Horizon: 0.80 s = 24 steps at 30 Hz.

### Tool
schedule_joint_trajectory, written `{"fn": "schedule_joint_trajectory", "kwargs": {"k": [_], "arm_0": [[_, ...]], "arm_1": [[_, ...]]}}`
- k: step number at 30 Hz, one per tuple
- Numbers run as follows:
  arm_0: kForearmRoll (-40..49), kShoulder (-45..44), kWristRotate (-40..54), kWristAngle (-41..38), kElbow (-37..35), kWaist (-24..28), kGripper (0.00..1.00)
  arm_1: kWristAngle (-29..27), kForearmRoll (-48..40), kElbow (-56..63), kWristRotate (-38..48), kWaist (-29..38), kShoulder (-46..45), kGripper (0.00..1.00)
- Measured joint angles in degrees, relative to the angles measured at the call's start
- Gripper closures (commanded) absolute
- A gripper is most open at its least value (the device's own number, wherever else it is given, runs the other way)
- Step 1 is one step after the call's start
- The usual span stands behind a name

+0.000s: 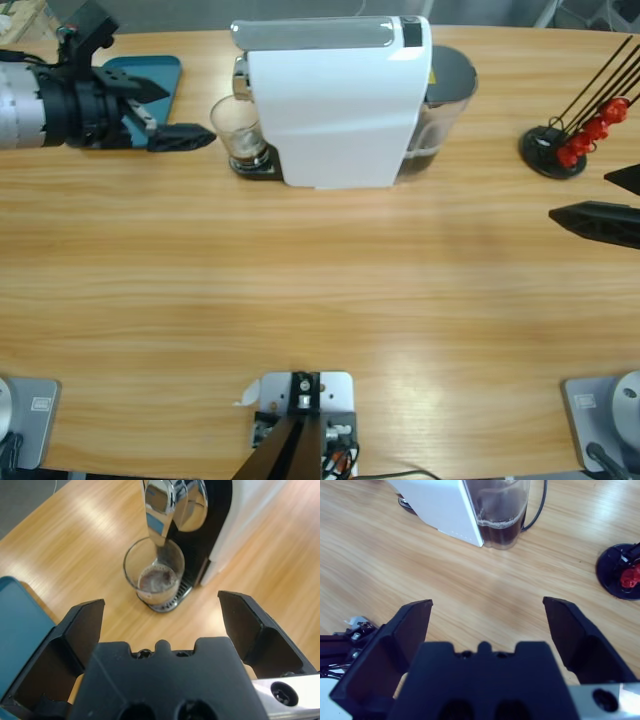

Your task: Pour coffee

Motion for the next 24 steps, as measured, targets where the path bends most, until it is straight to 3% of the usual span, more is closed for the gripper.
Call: {"fn": "schedule_joint_trajectory", "kwargs": {"k": [5, 24], "arm_0": [[0.0, 3.97, 0.27, -0.54, -3.95, 0.38, 0.0], [-0.34, 13.57, 5.52, -3.76, -7.67, 0.75, 0.013]], "arm_1": [[0.18, 0.0, 0.0, 0.0, 0.0, 1.3, 0.0], [0.31, -0.02, 0.0, 0.0, 0.0, 1.8, 0.0]]}}
